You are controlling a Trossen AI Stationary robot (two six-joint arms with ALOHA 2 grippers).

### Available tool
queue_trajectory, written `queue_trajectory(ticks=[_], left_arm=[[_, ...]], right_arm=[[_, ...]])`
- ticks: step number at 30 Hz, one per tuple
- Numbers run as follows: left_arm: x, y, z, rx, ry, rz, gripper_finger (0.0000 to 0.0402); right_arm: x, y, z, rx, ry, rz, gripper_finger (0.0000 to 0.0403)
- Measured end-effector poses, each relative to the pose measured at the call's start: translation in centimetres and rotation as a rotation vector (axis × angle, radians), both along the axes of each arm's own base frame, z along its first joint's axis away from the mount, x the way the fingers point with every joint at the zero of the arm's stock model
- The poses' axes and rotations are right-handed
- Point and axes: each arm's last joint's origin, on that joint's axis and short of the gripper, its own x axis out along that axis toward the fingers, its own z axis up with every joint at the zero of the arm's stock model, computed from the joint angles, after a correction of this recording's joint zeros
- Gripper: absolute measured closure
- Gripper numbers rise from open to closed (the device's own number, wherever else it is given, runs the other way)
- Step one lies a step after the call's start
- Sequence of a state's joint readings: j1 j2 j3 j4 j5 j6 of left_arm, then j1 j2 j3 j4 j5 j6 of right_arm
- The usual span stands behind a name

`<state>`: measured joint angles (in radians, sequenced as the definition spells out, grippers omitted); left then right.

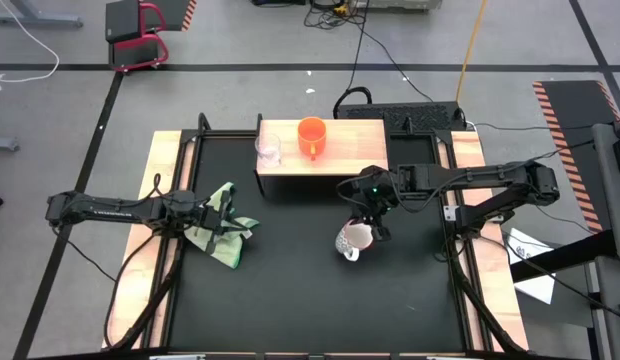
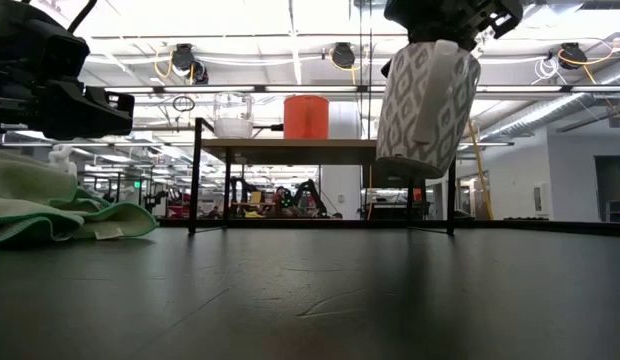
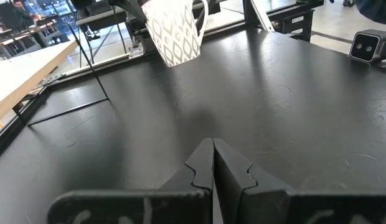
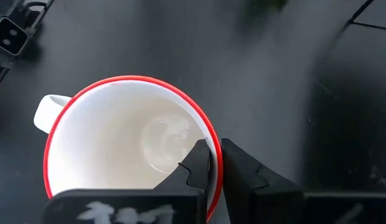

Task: Stack small to large cups/mugs on shelf
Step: Put the white patterned mug on the shelf

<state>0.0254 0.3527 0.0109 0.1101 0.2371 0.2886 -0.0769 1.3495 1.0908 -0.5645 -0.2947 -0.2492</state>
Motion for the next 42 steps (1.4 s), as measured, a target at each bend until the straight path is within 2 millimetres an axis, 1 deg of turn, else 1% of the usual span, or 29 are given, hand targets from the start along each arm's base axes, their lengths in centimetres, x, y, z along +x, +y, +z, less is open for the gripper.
queue_trajectory(ticks=[4, 7, 11, 16, 28, 31, 37, 42], left_arm=[[0.0, 0.0, 0.0, 0.001, 0.0, 0.0, 0.0392], [0.0, 0.0, 0.0, 0.002, 0.001, 0.0, 0.0392], [0.0, 0.0, 0.0, 0.003, 0.001, 0.0, 0.0392], [0.0, 0.0, 0.0, 0.004, 0.0, 0.0, 0.0392], [0.0, 0.0, 0.0, 0.011, 0.0, -0.002, 0.0392], [0.0, 0.0, 0.0, 0.011, 0.0, -0.002, 0.0392], [0.0, 0.0, 0.0, 0.011, 0.002, -0.002, 0.0392], [0.0, 0.0, -0.1, 0.011, 0.008, -0.002, 0.0392]], right_arm=[[0.2, -0.4, 0.1, -0.01, -0.032, -0.015, 0.0388], [0.2, -1.1, -0.3, -0.012, -0.042, -0.037, 0.0388], [-0.1, -2.3, -1.0, -0.015, -0.028, -0.08, 0.0388], [-0.3, -3.7, -1.0, -0.03, -0.038, -0.121, 0.0388], [-0.7, -6.6, 0.8, -0.08, -0.105, -0.181, 0.0388], [-0.7, -7.1, 1.5, -0.097, -0.131, -0.188, 0.0388], [-0.9, -8.4, 3.7, -0.118, -0.159, -0.223, 0.0388], [-1.6, -9.5, 4.3, -0.128, -0.132, -0.252, 0.0388]])
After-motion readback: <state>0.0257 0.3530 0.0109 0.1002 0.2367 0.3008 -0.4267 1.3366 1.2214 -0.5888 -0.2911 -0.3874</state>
